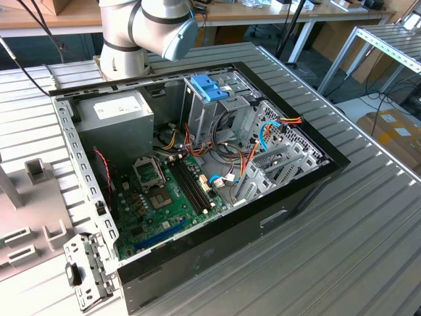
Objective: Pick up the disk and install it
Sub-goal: 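Pick up the disk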
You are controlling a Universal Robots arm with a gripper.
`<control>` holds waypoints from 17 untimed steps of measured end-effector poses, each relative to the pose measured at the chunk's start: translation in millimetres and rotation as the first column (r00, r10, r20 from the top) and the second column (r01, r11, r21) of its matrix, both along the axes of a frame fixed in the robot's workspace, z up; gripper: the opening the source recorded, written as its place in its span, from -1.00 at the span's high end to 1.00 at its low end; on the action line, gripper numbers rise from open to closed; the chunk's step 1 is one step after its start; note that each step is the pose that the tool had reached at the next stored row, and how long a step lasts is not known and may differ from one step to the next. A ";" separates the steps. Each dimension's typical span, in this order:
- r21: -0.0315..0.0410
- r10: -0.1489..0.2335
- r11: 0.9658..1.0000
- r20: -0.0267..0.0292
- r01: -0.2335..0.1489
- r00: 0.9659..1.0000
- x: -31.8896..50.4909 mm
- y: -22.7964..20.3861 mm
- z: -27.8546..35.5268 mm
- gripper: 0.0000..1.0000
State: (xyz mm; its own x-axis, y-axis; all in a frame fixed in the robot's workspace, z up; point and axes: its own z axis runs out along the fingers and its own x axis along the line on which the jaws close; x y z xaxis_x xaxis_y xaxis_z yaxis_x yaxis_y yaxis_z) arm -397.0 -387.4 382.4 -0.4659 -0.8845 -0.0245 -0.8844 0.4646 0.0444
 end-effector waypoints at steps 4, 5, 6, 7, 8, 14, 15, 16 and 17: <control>0.000 0.026 1.000 0.000 -0.026 1.000 0.0 0.0 0.0 0.79; 0.000 0.031 1.000 0.000 -0.031 1.000 0.0 0.0 0.0 0.79; 0.000 0.042 0.999 0.000 -0.042 0.999 0.0 0.0 0.0 0.79; 0.000 0.048 0.999 0.000 -0.048 0.999 0.0 0.0 0.0 0.79; 0.000 0.054 0.999 0.000 -0.054 0.999 0.0 0.0 0.0 0.79; 0.000 0.092 0.996 0.000 -0.092 0.996 0.0 0.0 0.0 0.79; 0.000 0.100 0.995 0.000 -0.100 0.995 0.0 0.0 0.0 0.79; 0.000 0.105 0.994 0.000 -0.105 0.994 0.0 0.0 0.0 0.79; 0.000 0.111 0.994 0.000 -0.111 0.994 0.0 0.0 0.0 0.79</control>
State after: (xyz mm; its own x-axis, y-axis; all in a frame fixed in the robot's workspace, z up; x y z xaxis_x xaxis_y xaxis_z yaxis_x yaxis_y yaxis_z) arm -397.0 -387.4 382.4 -0.3649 -0.9307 -0.0245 -0.9305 0.3636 0.0444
